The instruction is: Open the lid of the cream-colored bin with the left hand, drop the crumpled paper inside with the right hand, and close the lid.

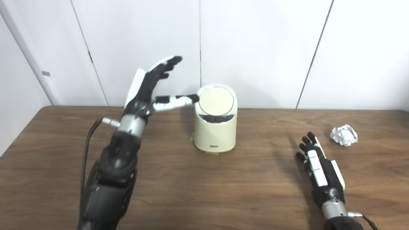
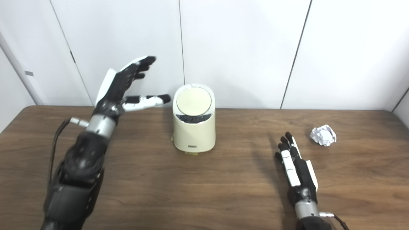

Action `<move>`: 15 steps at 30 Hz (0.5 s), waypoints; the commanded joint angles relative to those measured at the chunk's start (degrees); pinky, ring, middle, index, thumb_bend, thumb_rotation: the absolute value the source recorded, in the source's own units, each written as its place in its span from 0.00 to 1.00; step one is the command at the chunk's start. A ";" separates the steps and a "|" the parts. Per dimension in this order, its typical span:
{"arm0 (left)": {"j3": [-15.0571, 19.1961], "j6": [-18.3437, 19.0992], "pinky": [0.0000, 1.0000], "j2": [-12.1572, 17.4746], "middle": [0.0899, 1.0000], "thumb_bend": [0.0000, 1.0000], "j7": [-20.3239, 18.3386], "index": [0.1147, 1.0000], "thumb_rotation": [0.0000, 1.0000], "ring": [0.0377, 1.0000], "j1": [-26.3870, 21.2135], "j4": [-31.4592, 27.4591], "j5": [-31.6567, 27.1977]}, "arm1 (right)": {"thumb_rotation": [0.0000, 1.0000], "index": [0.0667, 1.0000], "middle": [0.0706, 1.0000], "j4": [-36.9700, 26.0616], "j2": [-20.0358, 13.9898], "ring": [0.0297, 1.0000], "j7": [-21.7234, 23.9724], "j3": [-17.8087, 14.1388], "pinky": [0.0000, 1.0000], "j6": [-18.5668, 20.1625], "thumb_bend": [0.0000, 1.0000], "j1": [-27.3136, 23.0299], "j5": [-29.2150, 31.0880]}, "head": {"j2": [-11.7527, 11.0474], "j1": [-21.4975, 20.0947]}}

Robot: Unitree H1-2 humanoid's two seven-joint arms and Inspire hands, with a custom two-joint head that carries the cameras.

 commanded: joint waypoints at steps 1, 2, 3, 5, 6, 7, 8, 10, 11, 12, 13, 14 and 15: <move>-1.14 0.24 0.87 1.68 0.86 0.92 -1.14 0.86 0.27 0.88 -4.93 0.99 2.54 | 0.82 0.98 0.96 0.40 -0.10 0.95 -0.01 0.06 0.95 -0.57 0.48 -1.24 -0.27 | -0.05 0.00; -1.97 0.57 0.87 1.98 0.87 0.92 -1.90 0.86 0.26 0.89 -6.33 2.22 3.24 | 0.82 0.98 0.96 0.38 0.00 0.95 -0.10 0.12 0.94 -0.57 0.49 -1.24 -0.40 | -0.07 0.00; -2.43 0.75 0.87 2.13 0.87 0.92 -2.38 0.86 0.25 0.89 -7.19 3.01 3.67 | 0.82 0.97 0.96 0.39 0.07 0.95 -0.18 0.18 0.94 -0.61 0.50 -1.24 -0.49 | -0.14 -0.02; -3.47 0.56 0.84 2.65 0.87 0.94 -3.33 0.86 0.24 0.89 -8.77 4.65 4.38 | 0.82 0.97 0.96 0.42 0.22 0.94 -0.34 0.30 0.94 -0.67 0.50 -1.26 -0.73 | -0.27 -0.08; -3.93 0.49 0.83 2.79 0.88 0.93 -3.68 0.86 0.24 0.89 -9.57 5.55 4.79 | 0.82 0.97 0.95 0.43 0.28 0.94 -0.41 0.36 0.94 -0.61 0.50 -1.27 -0.87 | -0.33 -0.10; -4.99 0.33 0.83 3.05 0.88 0.93 -4.20 0.86 0.24 0.89 -10.88 6.95 5.90 | 0.82 0.97 0.95 0.48 0.35 0.94 -0.51 0.45 0.94 -0.62 0.50 -1.28 -1.12 | -0.37 -0.10; -5.69 0.21 0.81 3.23 0.88 0.93 -4.53 0.86 0.24 0.89 -11.72 7.88 6.69 | 0.83 0.97 0.95 0.51 0.42 0.94 -0.59 0.53 0.93 -0.63 0.48 -1.28 -1.33 | -0.35 -0.08; -7.52 -0.35 0.81 3.79 0.87 0.92 -5.16 0.86 0.23 0.88 -13.49 9.90 8.70 | 0.83 0.97 0.95 0.52 0.51 0.94 -0.75 0.70 0.93 -0.62 0.47 -1.31 -1.74 | -0.37 -0.06; -8.34 -0.45 0.81 3.99 0.88 0.92 -5.52 0.86 0.23 0.89 -14.39 10.92 9.53 | 0.83 0.97 0.95 0.51 0.53 0.94 -0.80 0.83 0.93 -0.69 0.49 -1.33 -1.98 | -0.31 -0.12; -8.86 -0.49 0.81 4.09 0.88 0.92 -5.79 0.86 0.22 0.89 -15.00 11.61 10.13 | 0.84 0.97 0.95 0.51 0.54 0.94 -0.83 0.90 0.92 -0.74 0.49 -1.35 -2.14 | -0.31 -0.12; -9.69 -0.56 0.81 4.21 0.88 0.92 -6.24 0.85 0.21 0.89 -16.00 12.84 10.90 | 0.84 0.98 0.95 0.43 0.50 0.94 -0.69 1.03 0.92 -0.82 0.49 -1.32 -2.22 | -0.32 -0.16; -10.17 -0.64 0.82 4.27 0.88 0.92 -6.51 0.85 0.20 0.90 -16.63 13.63 11.37 | 0.85 0.98 0.95 0.37 0.48 0.94 -0.57 1.12 0.92 -0.88 0.48 -1.29 -2.26 | -0.32 -0.16; -10.51 -0.76 0.83 4.31 0.89 0.93 -6.78 0.85 0.20 0.91 -17.15 14.37 11.64 | 0.85 0.98 0.95 0.22 0.57 0.94 -0.49 1.16 0.92 -0.78 0.48 -1.27 -2.12 | -0.30 -0.19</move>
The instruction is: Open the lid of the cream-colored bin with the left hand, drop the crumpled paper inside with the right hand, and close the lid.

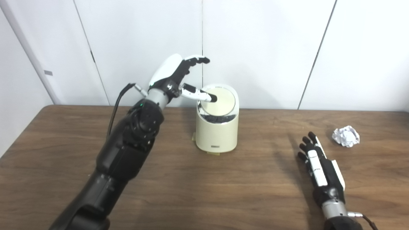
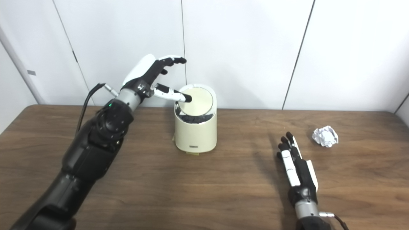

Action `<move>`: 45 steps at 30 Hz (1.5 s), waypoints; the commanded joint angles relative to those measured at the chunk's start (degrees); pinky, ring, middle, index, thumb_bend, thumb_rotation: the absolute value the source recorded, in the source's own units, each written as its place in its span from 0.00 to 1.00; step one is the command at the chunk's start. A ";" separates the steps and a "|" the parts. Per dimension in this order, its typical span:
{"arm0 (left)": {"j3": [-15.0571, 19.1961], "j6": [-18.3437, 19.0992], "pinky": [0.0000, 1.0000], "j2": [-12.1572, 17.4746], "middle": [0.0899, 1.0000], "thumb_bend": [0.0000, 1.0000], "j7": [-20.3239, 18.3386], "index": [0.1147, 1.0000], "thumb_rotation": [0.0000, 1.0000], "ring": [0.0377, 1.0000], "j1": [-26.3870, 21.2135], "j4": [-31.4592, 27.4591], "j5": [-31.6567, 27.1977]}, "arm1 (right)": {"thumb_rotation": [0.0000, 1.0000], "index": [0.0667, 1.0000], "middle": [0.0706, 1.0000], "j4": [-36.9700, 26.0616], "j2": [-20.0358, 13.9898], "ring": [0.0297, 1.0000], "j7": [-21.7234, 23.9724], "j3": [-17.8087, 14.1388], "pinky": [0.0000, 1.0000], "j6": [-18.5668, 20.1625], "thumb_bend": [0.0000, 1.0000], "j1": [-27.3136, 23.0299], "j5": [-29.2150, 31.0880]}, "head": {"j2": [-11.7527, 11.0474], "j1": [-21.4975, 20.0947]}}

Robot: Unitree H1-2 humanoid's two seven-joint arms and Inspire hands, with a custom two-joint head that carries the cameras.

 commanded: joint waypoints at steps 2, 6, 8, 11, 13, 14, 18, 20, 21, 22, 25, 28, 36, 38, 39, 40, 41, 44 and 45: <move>-0.60 -3.03 0.83 0.87 0.89 0.92 -0.10 0.85 0.17 0.91 -5.25 1.73 1.63 | 0.85 0.99 0.95 -0.25 0.33 0.94 0.25 0.49 0.92 -0.55 0.46 -0.87 -0.16 | 0.07 -0.06; -1.86 -4.32 0.82 0.78 0.91 0.92 -0.90 0.86 0.14 0.92 -7.05 5.22 2.31 | 0.85 0.98 0.95 -0.37 0.48 0.93 -0.41 0.87 0.91 -0.62 0.48 -0.91 -1.28 | 0.14 -0.08; -2.18 -4.13 0.83 0.54 0.92 0.91 -1.75 0.86 0.12 0.92 -7.59 6.02 2.64 | 0.86 0.98 0.95 -0.47 0.50 0.93 -0.49 1.05 0.90 -0.49 0.49 -0.91 -1.33 | 0.19 -0.03; -2.87 -4.19 0.84 0.25 0.94 0.90 -2.76 0.87 0.09 0.94 -8.41 7.33 3.07 | 0.86 0.98 0.94 -0.59 0.41 0.93 -0.63 1.47 0.91 -0.33 0.48 -0.95 -1.92 | 0.34 -0.05; -3.15 -4.75 0.85 0.09 0.94 0.90 -2.94 0.87 0.07 0.94 -8.62 7.97 3.25 | 0.86 0.98 0.94 -0.73 0.55 0.93 -0.71 1.57 0.91 -0.38 0.48 -0.99 -1.88 | 0.38 -0.12; -3.32 -4.94 0.86 -0.02 0.94 0.90 -3.00 0.87 0.07 0.94 -8.71 8.21 3.47 | 0.86 0.98 0.94 -0.87 0.61 0.93 -0.70 1.60 0.91 -0.31 0.48 -0.99 -1.77 | 0.40 -0.13; -4.76 -6.47 0.86 -0.28 0.94 0.89 -2.68 0.87 0.05 0.94 -9.13 9.34 5.12 | 0.86 0.97 0.94 -1.61 0.70 0.92 -1.08 1.94 0.89 0.18 0.47 -0.86 -2.48 | 0.53 -0.16; -5.68 -7.25 0.84 -0.30 0.91 0.89 -2.43 0.86 0.06 0.92 -9.35 10.01 6.34 | 0.87 0.97 0.94 -1.80 0.62 0.92 -1.35 2.22 0.88 0.17 0.48 -0.75 -3.38 | 0.56 -0.23; -5.98 -7.77 0.83 -0.35 0.90 0.90 -2.22 0.86 0.06 0.91 -9.39 10.34 6.89 | 0.87 0.97 0.94 -1.93 0.58 0.92 -1.47 2.36 0.87 0.22 0.48 -0.70 -3.73 | 0.62 -0.29; -6.24 -8.34 0.82 -0.44 0.89 0.90 -1.89 0.86 0.06 0.90 -9.39 10.73 7.43 | 0.87 0.97 0.94 -2.10 0.59 0.91 -1.54 2.43 0.87 0.35 0.47 -0.66 -3.86 | 0.65 -0.37; -6.64 -9.71 0.81 -0.85 0.87 0.91 -0.92 0.85 0.06 0.89 -9.29 11.83 8.77 | 0.87 0.97 0.94 -2.55 0.71 0.91 -1.68 2.48 0.87 0.60 0.48 -0.55 -4.07 | 0.80 -0.39; -7.32 -10.68 0.81 -1.04 0.87 0.91 -0.51 0.85 0.05 0.89 -9.30 12.82 9.97 | 0.87 0.97 0.94 -2.81 0.87 0.92 -1.59 2.36 0.88 0.70 0.48 -0.50 -3.61 | 0.94 -0.51; -9.17 -13.34 0.80 -1.22 0.88 0.93 1.33 0.86 0.01 0.88 -8.47 14.71 12.95 | 0.87 0.97 0.94 -3.98 1.12 0.91 -1.56 2.62 0.87 1.52 0.47 -0.23 -3.79 | 1.34 -1.10; -9.91 -13.63 0.79 -1.11 0.88 0.95 1.54 0.86 0.00 0.88 -8.08 14.82 14.20 | 0.87 0.97 0.94 -4.63 1.22 0.91 -1.65 2.83 0.87 1.94 0.46 -0.06 -4.09 | 1.48 -1.23; -10.47 -13.83 0.78 -0.92 0.88 0.95 1.63 0.86 0.00 0.88 -7.88 14.78 15.05 | 0.88 0.97 0.94 -4.91 1.27 0.91 -1.74 2.91 0.88 2.18 0.46 -0.02 -4.26 | 1.56 -1.28; -10.85 -14.06 0.77 -0.77 0.89 0.95 1.66 0.86 0.00 0.88 -7.71 14.77 15.65 | 0.88 0.97 0.94 -5.06 1.29 0.91 -1.77 2.96 0.88 2.34 0.46 -0.01 -4.34 | 1.58 -1.29; -11.09 -14.23 0.77 -0.65 0.89 0.94 1.66 0.87 0.00 0.88 -7.53 14.73 16.01 | 0.88 0.97 0.94 -5.05 1.25 0.91 -1.77 2.97 0.88 2.34 0.45 -0.05 -4.45 | 1.65 -1.33; -10.93 -14.05 0.79 -0.54 0.89 0.92 1.68 0.86 0.00 0.89 -7.26 14.54 16.10 | 0.88 0.97 0.94 -4.88 1.32 0.92 -1.82 2.86 0.89 2.27 0.45 -0.20 -4.63 | 1.79 -1.44; -10.65 -14.07 0.79 -0.49 0.89 0.92 1.80 0.87 0.00 0.88 -7.31 14.48 15.95 | 0.88 0.97 0.94 -4.86 1.33 0.92 -1.79 2.83 0.89 2.24 0.45 -0.21 -4.64 | 1.83 -1.40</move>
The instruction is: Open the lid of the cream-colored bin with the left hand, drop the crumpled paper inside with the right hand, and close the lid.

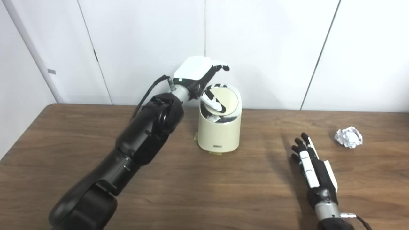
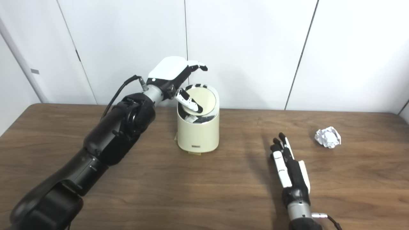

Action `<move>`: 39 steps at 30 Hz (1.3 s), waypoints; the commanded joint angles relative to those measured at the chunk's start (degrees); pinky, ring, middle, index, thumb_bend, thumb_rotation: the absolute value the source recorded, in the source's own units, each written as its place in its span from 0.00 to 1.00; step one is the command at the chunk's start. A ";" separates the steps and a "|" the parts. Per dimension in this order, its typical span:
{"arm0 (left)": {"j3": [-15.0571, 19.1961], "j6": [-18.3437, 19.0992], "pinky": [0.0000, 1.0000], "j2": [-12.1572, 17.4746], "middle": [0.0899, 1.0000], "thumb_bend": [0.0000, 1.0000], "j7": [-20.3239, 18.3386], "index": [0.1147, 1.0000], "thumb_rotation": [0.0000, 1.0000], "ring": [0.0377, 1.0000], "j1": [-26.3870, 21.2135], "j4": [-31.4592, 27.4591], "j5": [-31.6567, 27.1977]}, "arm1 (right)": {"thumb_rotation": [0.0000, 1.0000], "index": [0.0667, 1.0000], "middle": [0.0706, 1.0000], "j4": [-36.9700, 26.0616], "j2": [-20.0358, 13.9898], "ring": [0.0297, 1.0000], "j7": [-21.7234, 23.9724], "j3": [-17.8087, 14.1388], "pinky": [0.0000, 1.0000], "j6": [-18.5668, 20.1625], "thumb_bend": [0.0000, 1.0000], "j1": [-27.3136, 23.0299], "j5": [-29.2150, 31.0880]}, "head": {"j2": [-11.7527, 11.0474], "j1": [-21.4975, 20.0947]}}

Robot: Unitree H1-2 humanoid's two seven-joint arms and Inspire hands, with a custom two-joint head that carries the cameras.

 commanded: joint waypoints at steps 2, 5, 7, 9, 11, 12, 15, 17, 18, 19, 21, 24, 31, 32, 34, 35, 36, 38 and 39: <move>0.44 -0.64 0.78 0.15 0.88 0.92 -0.43 0.87 0.00 0.88 -1.15 -0.50 0.35 | 0.89 0.97 0.94 -1.60 -0.09 0.92 0.42 0.10 0.89 -0.28 0.46 -1.39 0.01 | 0.05 0.09; 3.22 0.79 0.80 0.04 0.89 0.87 -2.01 0.87 0.00 0.89 -1.52 -2.25 -2.73 | 0.88 0.97 0.94 -1.30 0.05 0.92 0.52 -0.11 0.90 -0.67 0.45 -1.62 0.50 | 0.05 0.13; 6.07 1.92 0.82 -0.67 0.89 0.86 -3.01 0.86 0.00 0.90 -1.48 -3.50 -6.25 | 0.88 0.97 0.94 -1.25 0.08 0.92 0.46 -0.12 0.89 -0.69 0.46 -1.72 0.40 | 0.12 0.11; 9.56 4.06 0.88 -1.64 0.90 0.85 -4.50 0.86 0.00 0.92 -1.34 -5.26 -10.58 | 0.88 0.97 0.93 -1.35 0.20 0.92 0.32 -0.17 0.89 -0.55 0.46 -1.72 0.34 | 0.07 0.08; 12.20 5.75 0.90 -1.97 0.88 0.85 -5.66 0.85 0.00 0.91 -1.39 -7.25 -13.47 | 0.88 0.96 0.93 -1.36 0.19 0.92 0.32 -0.19 0.88 -0.47 0.47 -1.72 0.30 | 0.08 0.07; 13.39 6.65 0.89 -2.05 0.86 0.85 -6.34 0.84 0.00 0.89 -1.42 -8.26 -14.87 | 0.89 0.96 0.93 -1.36 0.13 0.92 0.35 -0.15 0.88 -0.51 0.47 -1.71 0.21 | 0.08 0.07; 17.54 10.33 0.87 -2.65 0.83 0.85 -7.98 0.82 0.00 0.87 -1.14 -11.87 -20.39 | 0.89 0.97 0.93 -1.45 0.09 0.92 0.47 -0.15 0.88 -0.36 0.47 -1.60 0.29 | 0.10 0.03; 20.22 12.65 0.85 -3.05 0.81 0.83 -8.80 0.80 0.00 0.85 -0.74 -14.44 -24.00 | 0.89 0.97 0.94 -1.51 0.05 0.92 0.51 -0.11 0.88 -0.26 0.46 -1.53 0.24 | 0.14 0.12; 21.35 13.57 0.85 -3.04 0.81 0.81 -9.04 0.79 0.01 0.84 -0.38 -15.97 -25.47 | 0.89 0.97 0.94 -1.53 0.05 0.92 0.50 -0.10 0.88 -0.17 0.46 -1.51 0.21 | 0.14 0.12; 21.94 14.25 0.84 -2.94 0.81 0.78 -9.11 0.79 0.02 0.83 -0.14 -17.02 -26.46 | 0.89 0.97 0.94 -1.54 0.06 0.92 0.49 -0.10 0.88 -0.10 0.45 -1.50 0.20 | 0.14 0.12; 23.99 15.89 0.82 -2.54 0.80 0.74 -8.71 0.77 0.08 0.82 1.29 -20.68 -28.68 | 0.89 0.97 0.94 -1.57 -0.02 0.92 0.50 0.06 0.88 0.03 0.45 -1.47 -0.12 | 0.13 0.14; 26.66 16.64 0.78 -2.49 0.78 0.70 -7.26 0.75 0.14 0.80 3.83 -24.22 -31.20 | 0.88 0.97 0.94 -1.45 0.00 0.92 0.58 0.15 0.88 -0.02 0.44 -1.49 -0.21 | 0.14 0.03; 31.33 15.19 0.74 -2.18 0.78 0.54 -3.85 0.74 0.11 0.79 12.68 -30.87 -35.12 | 0.87 0.97 0.95 -1.39 0.14 0.93 0.65 -0.24 0.90 0.14 0.44 -1.83 0.60 | 0.33 -0.28; 32.73 15.47 0.74 -2.47 0.78 0.52 -3.44 0.75 0.13 0.79 14.57 -32.00 -36.62 | 0.87 0.97 0.95 -1.53 0.39 0.93 0.59 -0.61 0.89 0.16 0.45 -1.90 1.31 | 0.33 -0.60; 35.19 15.15 0.77 -2.85 0.81 0.46 -2.73 0.80 0.16 0.82 17.92 -33.49 -39.49 | 0.84 0.96 0.94 -1.85 0.74 0.93 0.44 -1.09 0.90 0.17 0.45 -2.00 2.29 | 0.51 -0.72; 36.21 14.89 0.79 -2.82 0.83 0.41 -2.30 0.82 0.20 0.83 19.59 -34.06 -40.56 | 0.83 0.96 0.94 -1.76 0.83 0.93 0.41 -1.35 0.90 -0.19 0.45 -2.10 2.78 | 0.57 -0.89; 37.24 14.47 0.82 -2.79 0.84 0.37 -1.81 0.83 0.28 0.84 21.38 -34.55 -41.52 | 0.82 0.96 0.94 -1.71 0.75 0.93 0.56 -1.59 0.90 -0.58 0.46 -2.22 3.30 | 0.71 -0.97; 39.33 13.32 0.86 -3.13 0.86 0.35 -0.72 0.86 0.50 0.86 24.90 -35.08 -43.54 | 0.80 0.97 0.95 -2.06 0.40 0.93 0.65 -2.00 0.91 -0.53 0.47 -2.48 3.82 | 0.80 -1.36; 40.01 12.18 0.88 -3.21 0.88 0.38 -0.23 0.88 0.58 0.88 26.85 -34.99 -44.23 | 0.78 0.97 0.95 -2.61 0.01 0.93 0.29 -1.93 0.90 0.00 0.47 -2.57 2.88 | 0.88 -1.55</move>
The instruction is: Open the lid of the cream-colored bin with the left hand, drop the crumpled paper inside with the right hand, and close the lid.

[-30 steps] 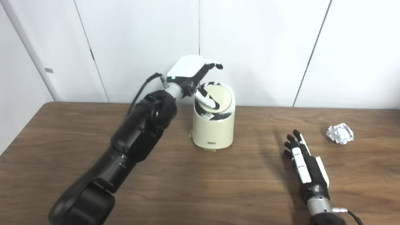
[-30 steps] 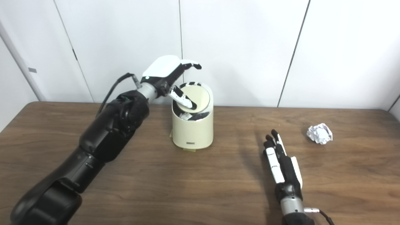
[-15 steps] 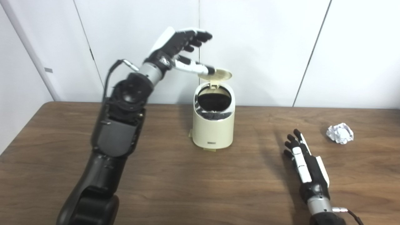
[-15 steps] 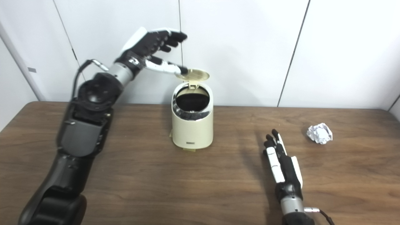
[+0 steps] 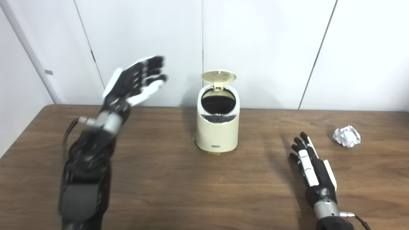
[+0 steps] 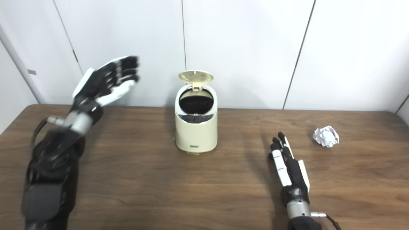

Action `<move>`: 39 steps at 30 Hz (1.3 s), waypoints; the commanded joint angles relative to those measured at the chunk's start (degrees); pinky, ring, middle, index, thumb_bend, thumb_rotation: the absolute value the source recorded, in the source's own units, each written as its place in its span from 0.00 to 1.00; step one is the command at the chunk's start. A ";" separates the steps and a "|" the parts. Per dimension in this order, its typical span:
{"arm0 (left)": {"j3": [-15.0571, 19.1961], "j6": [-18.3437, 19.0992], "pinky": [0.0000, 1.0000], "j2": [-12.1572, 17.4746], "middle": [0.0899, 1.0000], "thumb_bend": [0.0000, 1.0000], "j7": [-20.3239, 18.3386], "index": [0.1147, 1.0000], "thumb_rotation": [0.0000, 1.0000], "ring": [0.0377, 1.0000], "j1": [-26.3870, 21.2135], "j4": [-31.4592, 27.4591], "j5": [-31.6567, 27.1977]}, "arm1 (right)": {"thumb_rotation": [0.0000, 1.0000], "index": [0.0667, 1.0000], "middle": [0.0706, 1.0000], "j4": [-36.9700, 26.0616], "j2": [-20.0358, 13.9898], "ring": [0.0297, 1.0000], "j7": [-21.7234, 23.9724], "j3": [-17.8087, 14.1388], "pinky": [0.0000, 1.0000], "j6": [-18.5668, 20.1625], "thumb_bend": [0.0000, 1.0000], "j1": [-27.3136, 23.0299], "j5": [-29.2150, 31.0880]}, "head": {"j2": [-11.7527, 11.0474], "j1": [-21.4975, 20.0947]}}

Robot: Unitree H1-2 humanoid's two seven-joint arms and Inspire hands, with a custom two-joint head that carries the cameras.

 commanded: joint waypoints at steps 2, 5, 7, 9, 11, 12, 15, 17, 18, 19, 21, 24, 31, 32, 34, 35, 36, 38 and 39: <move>1.40 -5.40 0.89 -0.41 0.88 0.45 2.12 0.90 0.64 0.88 3.20 -1.04 -2.35 | 0.74 0.96 0.93 -3.41 -1.14 0.91 -0.63 -0.53 0.86 -0.19 0.49 -2.31 -1.62 | 0.18 -0.61; 0.90 -7.87 0.89 -0.98 0.89 0.50 3.19 0.90 0.70 0.89 7.73 -0.59 -2.67 | 0.63 0.95 0.92 -3.74 -1.94 0.89 -0.99 -1.28 0.84 -0.23 0.55 -2.86 -1.99 | 0.52 -0.71; 0.15 -8.83 0.90 -1.58 0.89 0.52 3.78 0.89 0.70 0.90 10.49 -0.64 -2.32 | 0.55 0.94 0.92 -3.70 -3.27 0.89 -1.13 -1.86 0.83 -0.27 0.59 -3.50 -2.91 | 0.71 -0.51; -1.63 -10.03 0.90 -1.23 0.89 0.54 4.00 0.90 0.75 0.91 13.09 -0.15 -0.05 | 0.50 0.92 0.90 -2.71 -5.82 0.88 -2.50 -1.71 0.83 -1.11 0.62 -4.39 -7.86 | 0.84 -0.55; -2.85 -10.75 0.90 -1.15 0.90 0.53 4.46 0.90 0.78 0.91 14.58 0.41 0.93 | 0.46 0.91 0.88 -2.11 -7.18 0.87 -3.66 -1.80 0.84 -1.37 0.66 -5.15 -10.98 | 0.84 -0.55; -3.13 -11.02 0.90 -1.54 0.89 0.52 4.84 0.90 0.77 0.91 15.25 0.75 0.77 | 0.43 0.90 0.87 -2.20 -7.73 0.87 -3.98 -1.95 0.86 -0.91 0.69 -5.59 -11.89 | 0.84 -0.55; -4.07 -12.02 0.91 -2.54 0.90 0.52 5.80 0.90 0.73 0.91 16.86 1.82 1.14 | 0.36 0.89 0.86 -4.78 -9.11 0.85 -3.69 -2.88 0.82 1.97 0.72 -6.85 -12.24 | 1.00 -2.00; -4.56 -13.13 0.92 -2.93 0.90 0.52 5.89 0.91 0.72 0.92 17.50 2.76 0.86 | 0.33 0.88 0.86 -7.44 -10.08 0.84 -3.13 -3.44 0.77 4.84 0.74 -7.60 -12.55 | 1.21 -2.31; -4.77 -13.76 0.93 -3.10 0.90 0.52 5.96 0.91 0.72 0.92 17.74 3.26 0.83 | 0.33 0.88 0.85 -8.02 -10.87 0.83 -2.97 -3.57 0.75 5.22 0.76 -7.94 -13.10 | 1.22 -2.38; -5.03 -14.40 0.92 -3.27 0.90 0.52 6.04 0.91 0.71 0.92 17.96 3.81 0.91 | 0.32 0.87 0.84 -8.73 -11.69 0.82 -2.77 -3.88 0.73 6.47 0.77 -8.36 -13.57 | 1.35 -2.81; -5.31 -15.09 0.90 -3.66 0.89 0.51 6.13 0.90 0.72 0.92 18.30 4.78 0.66 | 0.29 0.85 0.84 -9.39 -13.12 0.83 -2.85 -4.64 0.78 8.39 0.79 -9.25 -14.62 | 1.42 -3.41; -5.61 -15.82 0.92 -3.82 0.91 0.51 6.03 0.91 0.72 0.93 18.53 5.93 0.39 | 0.26 0.84 0.82 -9.98 -15.44 0.80 -3.23 -5.21 0.69 11.15 0.82 -10.52 -17.83 | 1.54 -4.94; -5.87 -17.13 0.93 -2.98 0.91 0.50 5.57 0.93 0.71 0.93 18.53 7.46 0.25 | 0.17 0.83 0.80 -9.52 -22.55 0.79 -2.04 -4.20 0.71 15.52 0.84 -13.37 -25.63 | 0.98 -7.98; -5.90 -17.22 0.92 -2.81 0.91 0.49 5.59 0.92 0.70 0.93 18.59 7.52 0.41 | 0.14 0.83 0.79 -8.88 -23.26 0.80 -1.68 -4.14 0.72 16.10 0.84 -13.91 -26.02 | 0.93 -8.46; -5.86 -16.94 0.89 -2.46 0.91 0.48 5.67 0.91 0.69 0.92 18.65 7.40 0.69 | 0.10 0.83 0.80 -7.38 -24.33 0.81 -1.22 -3.98 0.73 16.44 0.85 -14.76 -26.60 | 0.89 -9.72; -5.88 -16.30 0.89 -2.13 0.91 0.47 5.69 0.91 0.69 0.92 18.70 7.02 1.01 | 0.09 0.83 0.81 -6.34 -25.12 0.81 -0.83 -3.62 0.73 16.70 0.84 -15.26 -27.14 | 0.84 -10.55; -5.90 -15.86 0.89 -1.89 0.91 0.47 5.69 0.92 0.68 0.92 18.73 6.75 1.20 | 0.08 0.83 0.82 -5.66 -25.63 0.81 -0.56 -3.36 0.74 16.87 0.84 -15.58 -27.48 | 0.84 -10.55; -5.77 -14.64 0.89 -1.35 0.91 0.47 5.85 0.92 0.68 0.92 18.92 5.88 1.67 | 0.07 0.84 0.83 -4.16 -26.65 0.82 0.21 -2.70 0.75 18.10 0.85 -16.53 -28.47 | 0.87 -12.65; -5.65 -14.16 0.89 -1.18 0.91 0.47 5.90 0.92 0.67 0.92 19.01 5.51 1.72 | 0.05 0.83 0.83 -3.24 -27.03 0.82 0.64 -2.56 0.75 18.44 0.86 -17.05 -28.49 | 0.87 -12.65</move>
